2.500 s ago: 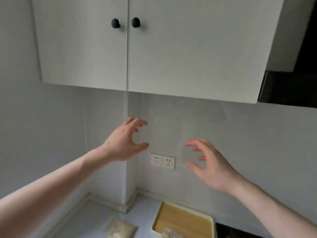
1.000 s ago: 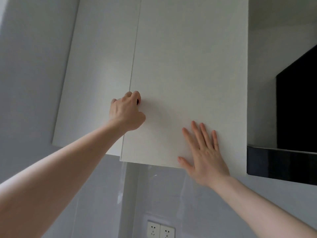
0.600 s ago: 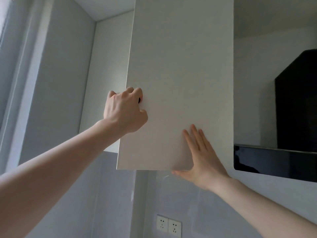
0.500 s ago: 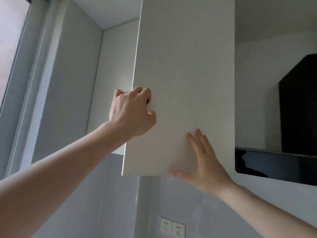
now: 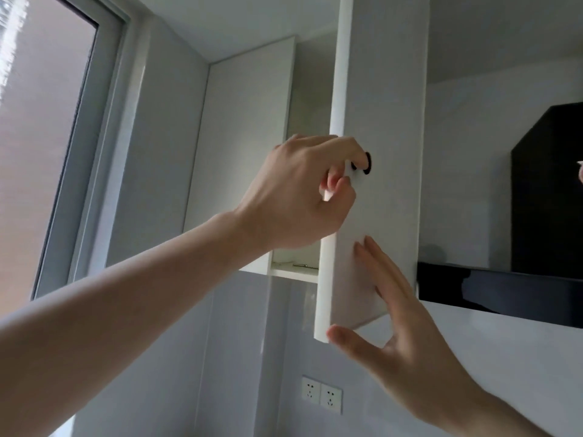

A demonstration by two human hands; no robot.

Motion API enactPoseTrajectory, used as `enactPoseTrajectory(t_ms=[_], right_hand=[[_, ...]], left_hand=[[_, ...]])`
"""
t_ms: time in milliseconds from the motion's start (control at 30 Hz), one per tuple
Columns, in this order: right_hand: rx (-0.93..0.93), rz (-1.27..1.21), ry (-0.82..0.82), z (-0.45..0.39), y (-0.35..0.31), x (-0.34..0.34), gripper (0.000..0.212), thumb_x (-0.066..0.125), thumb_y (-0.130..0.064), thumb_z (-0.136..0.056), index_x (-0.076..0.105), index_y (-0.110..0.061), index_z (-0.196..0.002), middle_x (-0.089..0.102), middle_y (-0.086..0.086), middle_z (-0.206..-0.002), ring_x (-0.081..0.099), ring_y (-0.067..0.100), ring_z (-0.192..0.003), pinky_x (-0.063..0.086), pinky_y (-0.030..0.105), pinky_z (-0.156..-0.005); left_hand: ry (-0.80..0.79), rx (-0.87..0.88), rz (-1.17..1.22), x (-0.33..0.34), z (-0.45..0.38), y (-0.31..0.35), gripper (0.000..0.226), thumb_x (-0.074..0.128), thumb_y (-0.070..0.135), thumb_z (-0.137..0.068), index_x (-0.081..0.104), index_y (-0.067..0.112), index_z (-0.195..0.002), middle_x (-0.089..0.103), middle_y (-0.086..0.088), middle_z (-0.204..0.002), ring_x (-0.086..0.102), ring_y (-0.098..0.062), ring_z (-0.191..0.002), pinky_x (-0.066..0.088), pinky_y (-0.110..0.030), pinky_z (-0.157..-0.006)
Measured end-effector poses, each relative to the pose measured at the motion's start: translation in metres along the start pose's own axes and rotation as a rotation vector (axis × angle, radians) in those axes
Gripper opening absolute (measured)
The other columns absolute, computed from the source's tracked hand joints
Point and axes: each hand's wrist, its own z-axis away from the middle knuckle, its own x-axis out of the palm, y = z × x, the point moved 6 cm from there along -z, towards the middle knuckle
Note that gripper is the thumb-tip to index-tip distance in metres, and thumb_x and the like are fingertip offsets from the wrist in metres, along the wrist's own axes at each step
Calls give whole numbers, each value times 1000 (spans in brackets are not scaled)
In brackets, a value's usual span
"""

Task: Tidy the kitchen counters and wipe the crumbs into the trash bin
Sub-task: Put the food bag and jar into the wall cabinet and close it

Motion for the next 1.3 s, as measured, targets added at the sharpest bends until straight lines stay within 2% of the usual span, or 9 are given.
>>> enactPoseTrajectory(t_ms=[67,167,267,400,567,700,833,1067,1300], right_hand=[[40,-29,34,10,-4,-11,102,66,-80,-71,12,-54,-154,6,-44,-156,19,-11,-146,29,38,-119],[78,-61,88,25,-6,-24,99,66,-77,-71,13,-58,-152,14,-43,-156,26,-7,-146,31,44,-120],[93,-102,143,39,-8,-35,89,66,-66,-83,16,-51,-155,29,-35,-156,36,-5,-142,36,35,-115],[127,-176,189,54,-10,-49,73,64,-39,-91,27,-43,-154,47,-32,-145,46,-9,-132,41,13,-107],[180,-176,146,86,0,-31,68,62,-34,-94,32,-37,-154,44,-30,-149,39,-7,-139,38,35,-114],[328,-176,125,130,32,-2,73,66,-31,-93,29,-40,-155,35,-29,-155,39,-7,-139,41,29,-109],[539,-145,-125,190,71,58,71,70,-30,-93,33,-45,-152,34,-30,-153,38,-11,-136,41,24,-110],[678,-65,-660,280,125,183,63,70,-42,-89,43,-38,-146,32,-32,-149,36,-8,-137,36,30,-117],[870,-50,-862,318,177,262,66,63,-43,-94,31,-38,-151,36,-20,-144,35,4,-140,32,23,-106]], left_hand=[[11,27,67,-2,5,4,30,58,0,-83,73,11,-107,65,3,-85,62,-15,-78,53,-37,-75],[-67,67,39,3,18,8,44,58,-3,-88,64,9,-130,66,-2,-107,62,-17,-102,50,-34,-92],[-180,83,-13,15,39,8,46,56,3,-95,56,10,-141,64,-5,-120,57,-20,-109,48,-37,-93],[-284,10,-23,26,72,8,51,56,6,-92,55,17,-142,61,-1,-125,56,-22,-110,50,-41,-90],[-392,-153,36,35,132,18,47,55,10,-89,59,26,-133,59,9,-124,56,-17,-115,48,-37,-95],[-544,-300,69,48,212,27,43,55,18,-89,60,31,-129,56,17,-120,54,-12,-115,43,-29,-97],[-788,-538,135,71,314,31,42,53,28,-87,60,36,-127,56,16,-124,56,-10,-115,48,-32,-98],[-1092,-895,160,97,493,36,36,60,25,-90,61,35,-124,55,14,-127,58,-11,-113,49,-30,-93],[-1302,-1184,196,109,623,15,36,56,27,-92,59,34,-128,50,11,-134,58,-11,-116,51,-33,-95]])
